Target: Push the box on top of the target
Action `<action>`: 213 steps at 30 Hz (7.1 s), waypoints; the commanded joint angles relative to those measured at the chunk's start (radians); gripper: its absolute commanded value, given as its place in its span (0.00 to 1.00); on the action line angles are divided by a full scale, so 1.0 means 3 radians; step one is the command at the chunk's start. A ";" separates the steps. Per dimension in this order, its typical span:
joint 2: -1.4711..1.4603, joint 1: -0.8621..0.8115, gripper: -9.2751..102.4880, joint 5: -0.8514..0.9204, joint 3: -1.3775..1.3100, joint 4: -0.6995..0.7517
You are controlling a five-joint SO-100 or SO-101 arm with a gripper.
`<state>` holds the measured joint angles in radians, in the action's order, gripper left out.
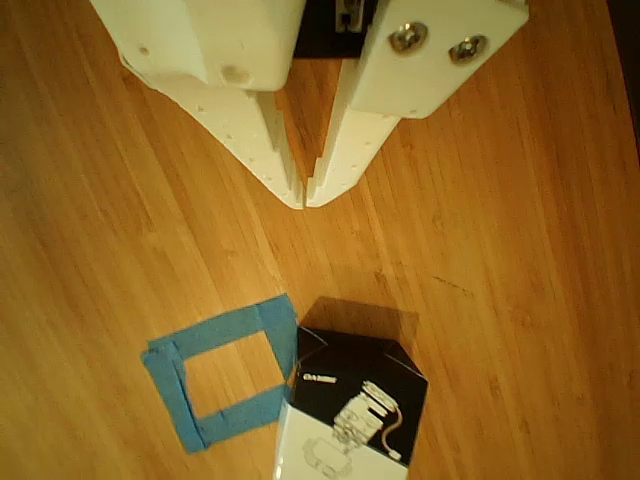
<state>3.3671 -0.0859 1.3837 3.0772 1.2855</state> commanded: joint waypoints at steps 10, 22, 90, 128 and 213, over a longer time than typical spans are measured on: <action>0.0036 0.0061 0.08 0.0629 -0.0383 0.0087; -0.1350 0.0164 0.08 0.0885 -0.1442 0.0118; -0.5998 0.0516 0.08 0.3564 -0.3687 -0.2209; -0.5783 0.0527 0.08 0.3656 -0.3308 -0.2030; -0.5011 -0.0215 0.08 0.4653 -0.2623 -0.1534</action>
<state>1.8055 -0.1442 2.7750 2.2933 0.8161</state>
